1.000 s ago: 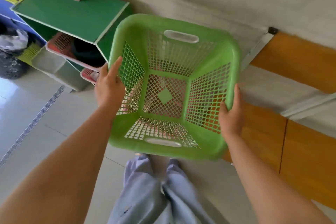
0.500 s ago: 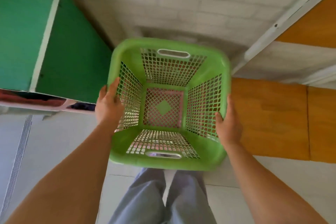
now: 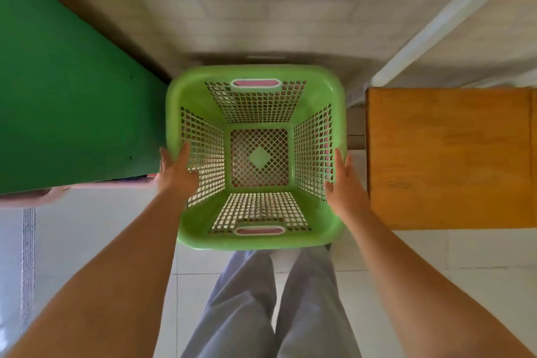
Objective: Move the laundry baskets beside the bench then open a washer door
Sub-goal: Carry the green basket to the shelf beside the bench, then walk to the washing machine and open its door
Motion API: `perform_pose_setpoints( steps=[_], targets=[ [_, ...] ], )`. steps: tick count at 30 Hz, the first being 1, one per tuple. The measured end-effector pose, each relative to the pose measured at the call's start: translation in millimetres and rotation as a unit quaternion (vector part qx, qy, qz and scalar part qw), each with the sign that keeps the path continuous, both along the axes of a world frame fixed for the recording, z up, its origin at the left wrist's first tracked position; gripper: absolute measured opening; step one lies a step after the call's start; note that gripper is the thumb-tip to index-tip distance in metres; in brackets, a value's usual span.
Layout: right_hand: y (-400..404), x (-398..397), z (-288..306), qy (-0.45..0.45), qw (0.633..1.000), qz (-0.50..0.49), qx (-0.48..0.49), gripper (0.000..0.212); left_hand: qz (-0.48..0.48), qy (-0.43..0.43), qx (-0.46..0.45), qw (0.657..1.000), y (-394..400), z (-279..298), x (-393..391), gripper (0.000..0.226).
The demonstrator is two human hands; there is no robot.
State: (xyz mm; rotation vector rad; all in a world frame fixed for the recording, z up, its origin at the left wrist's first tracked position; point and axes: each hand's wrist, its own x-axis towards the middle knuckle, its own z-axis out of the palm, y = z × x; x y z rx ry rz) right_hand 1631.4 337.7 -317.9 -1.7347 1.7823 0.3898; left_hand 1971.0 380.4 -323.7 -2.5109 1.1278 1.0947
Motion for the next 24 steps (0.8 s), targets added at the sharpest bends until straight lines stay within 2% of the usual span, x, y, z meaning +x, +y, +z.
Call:
perform_pose_setpoints(
  steps=[5, 13, 21, 24],
  targets=[
    [16, -8, 23, 0.05, 0.998, 0.02, -0.013, 0.073, -0.038, -0.006, 0.04, 0.998, 5, 12, -9, 0.074],
    [57, -44, 96, 0.042, 0.998, 0.001, -0.05, 0.067, -0.199, -0.009, -0.035, 0.979, 20, 81, -76, 0.065],
    [119, -140, 170, 0.064, 0.993, -0.069, -0.072, 0.063, -0.376, -0.002, -0.109, 0.92, 4, 161, -189, 0.058],
    [142, -190, 197, 0.072, 0.986, -0.116, -0.091, 0.061, -0.446, -0.007, -0.135, 0.885, -1, 190, -245, 0.057]
  ],
)
